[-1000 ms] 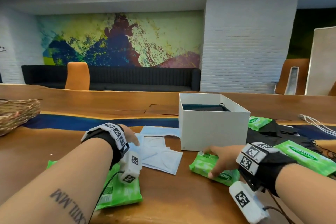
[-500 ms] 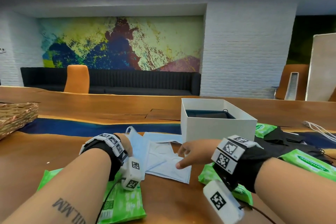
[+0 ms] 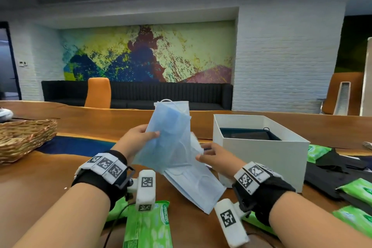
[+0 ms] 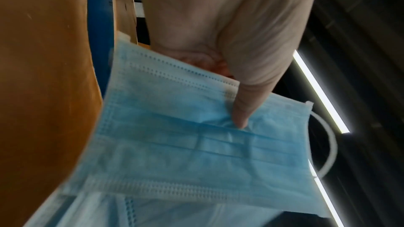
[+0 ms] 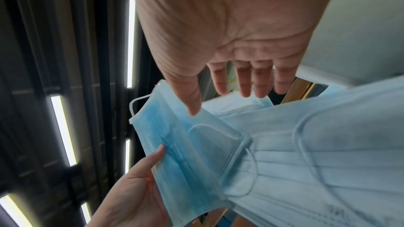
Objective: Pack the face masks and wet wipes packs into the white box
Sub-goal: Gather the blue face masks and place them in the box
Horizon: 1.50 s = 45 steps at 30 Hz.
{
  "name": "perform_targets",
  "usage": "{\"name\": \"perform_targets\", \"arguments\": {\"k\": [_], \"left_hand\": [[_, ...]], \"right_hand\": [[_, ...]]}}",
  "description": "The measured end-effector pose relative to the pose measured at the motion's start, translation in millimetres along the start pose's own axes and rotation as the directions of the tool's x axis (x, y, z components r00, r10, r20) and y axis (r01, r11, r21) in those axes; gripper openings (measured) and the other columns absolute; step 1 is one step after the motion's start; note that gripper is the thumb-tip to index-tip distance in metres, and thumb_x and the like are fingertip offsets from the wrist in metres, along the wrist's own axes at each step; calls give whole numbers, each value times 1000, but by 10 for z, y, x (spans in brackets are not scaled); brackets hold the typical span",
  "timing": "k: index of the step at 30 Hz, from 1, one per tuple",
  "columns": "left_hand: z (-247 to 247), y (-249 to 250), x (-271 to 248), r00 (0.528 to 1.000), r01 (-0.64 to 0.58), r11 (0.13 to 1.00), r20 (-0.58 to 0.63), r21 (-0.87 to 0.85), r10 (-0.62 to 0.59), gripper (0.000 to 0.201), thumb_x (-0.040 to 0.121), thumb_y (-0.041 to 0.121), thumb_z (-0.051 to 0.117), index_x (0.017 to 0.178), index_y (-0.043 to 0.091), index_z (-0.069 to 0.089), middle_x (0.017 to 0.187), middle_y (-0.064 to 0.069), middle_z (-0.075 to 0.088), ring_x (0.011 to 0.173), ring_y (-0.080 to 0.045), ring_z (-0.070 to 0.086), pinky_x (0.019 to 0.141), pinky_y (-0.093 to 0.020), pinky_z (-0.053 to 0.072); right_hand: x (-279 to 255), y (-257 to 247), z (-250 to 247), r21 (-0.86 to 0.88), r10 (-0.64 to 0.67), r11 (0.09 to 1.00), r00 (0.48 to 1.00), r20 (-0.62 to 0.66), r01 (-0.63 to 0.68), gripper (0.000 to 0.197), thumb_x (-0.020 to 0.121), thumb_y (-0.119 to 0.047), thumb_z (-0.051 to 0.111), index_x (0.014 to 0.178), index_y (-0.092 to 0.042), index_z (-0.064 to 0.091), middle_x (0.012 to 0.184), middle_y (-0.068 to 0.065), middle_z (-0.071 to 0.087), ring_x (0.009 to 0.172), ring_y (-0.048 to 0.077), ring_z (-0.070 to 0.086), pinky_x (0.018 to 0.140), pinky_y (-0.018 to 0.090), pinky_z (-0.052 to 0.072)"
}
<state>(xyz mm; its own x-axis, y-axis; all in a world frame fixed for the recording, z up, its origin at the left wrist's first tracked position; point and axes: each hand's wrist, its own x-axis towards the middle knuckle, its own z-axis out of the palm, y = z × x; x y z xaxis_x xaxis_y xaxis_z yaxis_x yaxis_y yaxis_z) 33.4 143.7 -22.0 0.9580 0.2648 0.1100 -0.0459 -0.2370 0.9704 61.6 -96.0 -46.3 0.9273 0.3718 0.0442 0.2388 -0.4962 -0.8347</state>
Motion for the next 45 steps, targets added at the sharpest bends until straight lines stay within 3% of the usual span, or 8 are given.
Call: {"name": "perform_targets", "arguments": {"k": [14,17,21,26,32,38,42,45], "left_hand": [[228,-299,189,999,0,891,36,-454,19,15,98,23,48,110,18,55,110,-11,61,99,-28,58,73,-42,48],[212,-387,251,999,-31,852,14,-522,45,16,97,21,50,111,21,56,111,-10,63,102,-31,58,74,-46,51],[158,-405,282,994,-71,831,31,-552,105,18,93,21,56,111,23,60,111,-8,67,107,-34,60,89,-57,50],[115,-449,214,990,-85,808,45,-583,137,22,87,22,61,109,22,61,108,-8,67,106,-34,60,86,-57,51],[125,-491,227,985,-88,794,66,-601,160,28,81,18,63,108,24,63,105,-3,70,97,-26,64,79,-49,52],[182,-524,272,989,-68,790,61,-610,133,22,85,15,61,104,25,60,101,-2,69,92,-24,64,74,-45,52],[183,-525,242,987,-61,741,69,-668,143,37,77,17,65,112,26,56,108,-4,67,97,-27,64,75,-47,54],[209,-566,228,983,0,746,135,-666,121,57,78,18,73,129,21,49,126,-11,62,113,-35,60,94,-57,47]], "right_hand": [[196,75,295,275,-100,951,981,-164,143,47,83,-30,69,122,-24,43,121,-3,48,112,14,49,90,26,43],[203,10,246,228,-151,951,959,-242,207,45,83,-28,69,119,-28,42,118,-7,47,115,13,48,96,29,45],[146,-188,134,171,-205,950,934,-292,262,44,86,-28,66,123,-28,43,123,-8,48,114,9,47,84,19,44],[215,-448,38,-13,-280,958,923,-264,287,50,88,-38,61,133,-29,42,142,-7,43,129,12,41,99,31,38],[222,-409,92,-191,-292,939,956,-9,285,35,89,-20,62,124,-23,56,114,-8,62,105,12,59,90,28,47],[238,-262,120,-241,-189,948,976,106,210,36,89,-32,62,124,-27,55,109,-10,63,97,12,61,87,30,49],[276,-188,173,-188,-215,958,976,14,214,22,92,-24,58,114,-25,61,100,-8,65,90,13,63,78,27,50],[307,-160,193,-68,-263,964,959,-104,257,12,93,-21,55,102,-28,59,88,-17,62,81,3,59,70,21,47]]}}
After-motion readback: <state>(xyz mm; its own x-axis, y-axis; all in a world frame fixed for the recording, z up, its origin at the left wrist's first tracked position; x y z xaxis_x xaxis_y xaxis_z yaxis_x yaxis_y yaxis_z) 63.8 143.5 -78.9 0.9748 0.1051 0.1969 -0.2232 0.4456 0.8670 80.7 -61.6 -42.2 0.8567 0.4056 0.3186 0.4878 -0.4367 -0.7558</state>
